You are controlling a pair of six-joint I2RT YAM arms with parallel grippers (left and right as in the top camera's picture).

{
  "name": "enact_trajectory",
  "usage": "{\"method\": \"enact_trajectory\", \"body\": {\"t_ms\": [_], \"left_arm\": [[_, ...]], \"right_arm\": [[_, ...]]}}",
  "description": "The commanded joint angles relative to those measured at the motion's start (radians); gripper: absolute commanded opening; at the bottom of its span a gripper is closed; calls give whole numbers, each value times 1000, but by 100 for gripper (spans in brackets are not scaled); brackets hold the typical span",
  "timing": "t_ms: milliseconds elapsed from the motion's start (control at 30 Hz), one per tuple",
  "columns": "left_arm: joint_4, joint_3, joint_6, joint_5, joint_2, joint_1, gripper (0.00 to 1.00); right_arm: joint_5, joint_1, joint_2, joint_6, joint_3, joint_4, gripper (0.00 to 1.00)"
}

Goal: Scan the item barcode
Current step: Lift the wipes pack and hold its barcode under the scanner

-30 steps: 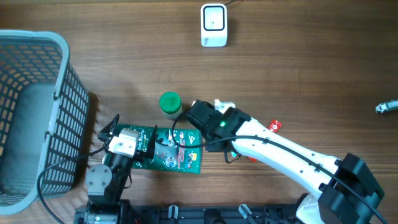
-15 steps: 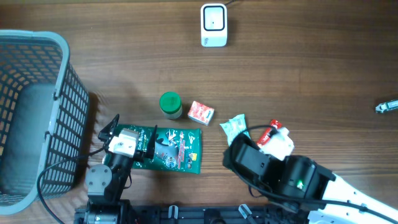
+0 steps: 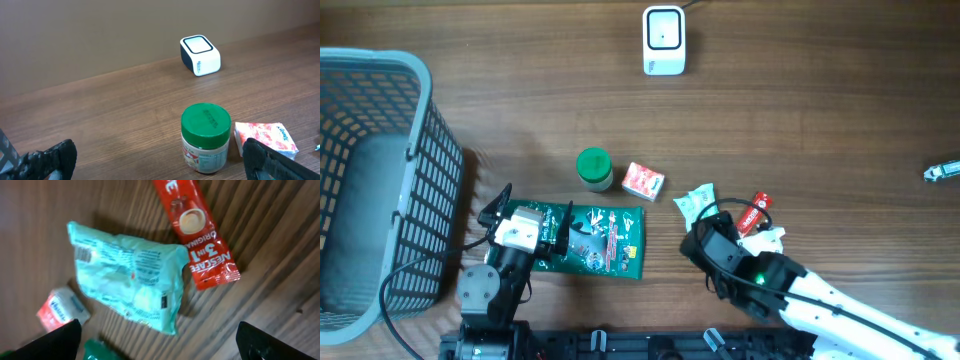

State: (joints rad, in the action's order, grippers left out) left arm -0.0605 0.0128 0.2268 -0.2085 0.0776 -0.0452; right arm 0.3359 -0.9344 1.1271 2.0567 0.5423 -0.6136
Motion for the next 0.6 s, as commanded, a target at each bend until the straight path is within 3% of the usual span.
{"method": "enact_trajectory", "body": {"t_ms": [0,300,500,567], "left_arm": [[-5,-3,-6,-16,-5,-5,100],[-4,-2,-6,-16,-5,-5,100],[-4,-3,-6,-16,-5,-5,100],[-5,-3,-6,-16,-5,-5,100]], "right_arm": [[-15,6,65,13,-11,58,99],[-31,57,305,12,-12,217,99],[-68,81,320,-39,-12,220,48],[-68,86,320,-50,-12,217,12]]}}
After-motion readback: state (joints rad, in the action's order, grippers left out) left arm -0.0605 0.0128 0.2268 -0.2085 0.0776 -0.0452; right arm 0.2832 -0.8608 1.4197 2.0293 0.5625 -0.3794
